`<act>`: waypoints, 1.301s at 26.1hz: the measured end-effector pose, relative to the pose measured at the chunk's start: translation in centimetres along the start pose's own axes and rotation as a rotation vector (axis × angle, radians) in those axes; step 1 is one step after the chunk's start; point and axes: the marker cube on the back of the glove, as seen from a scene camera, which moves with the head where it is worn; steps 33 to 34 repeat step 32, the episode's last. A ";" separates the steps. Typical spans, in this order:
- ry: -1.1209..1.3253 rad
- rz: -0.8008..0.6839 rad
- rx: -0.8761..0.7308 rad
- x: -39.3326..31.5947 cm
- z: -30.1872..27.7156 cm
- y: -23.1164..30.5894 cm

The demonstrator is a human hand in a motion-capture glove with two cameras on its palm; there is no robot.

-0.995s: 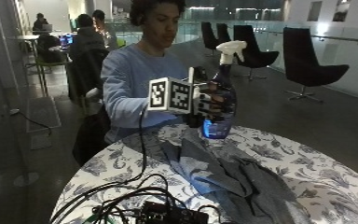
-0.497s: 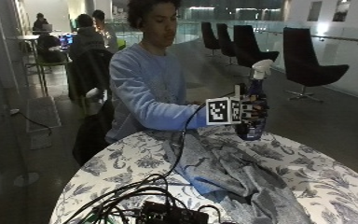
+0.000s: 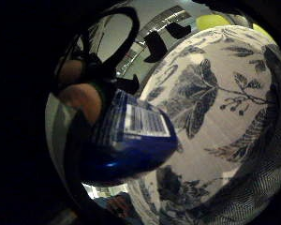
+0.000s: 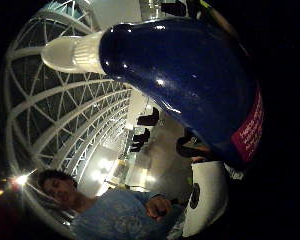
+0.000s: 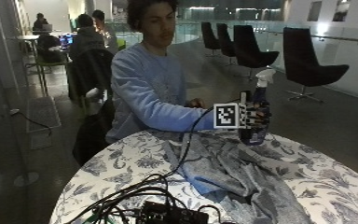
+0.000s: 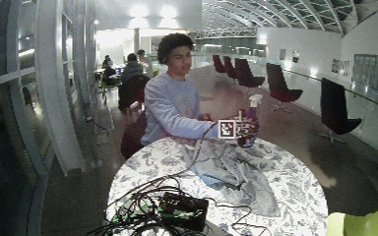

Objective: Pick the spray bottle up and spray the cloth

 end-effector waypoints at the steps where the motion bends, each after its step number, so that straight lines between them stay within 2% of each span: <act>1: 0.012 0.001 -0.014 0.0 -0.1 0.3; 6: 0.123 -0.007 -0.053 -0.9 -3.5 2.7; 15: 0.480 0.063 -0.087 -0.1 -17.2 7.7; 21: 0.841 0.196 0.022 3.3 -27.4 20.4; 27: 0.965 0.280 0.091 5.1 -32.4 26.9; 34: 0.977 0.289 0.105 5.8 -34.2 28.3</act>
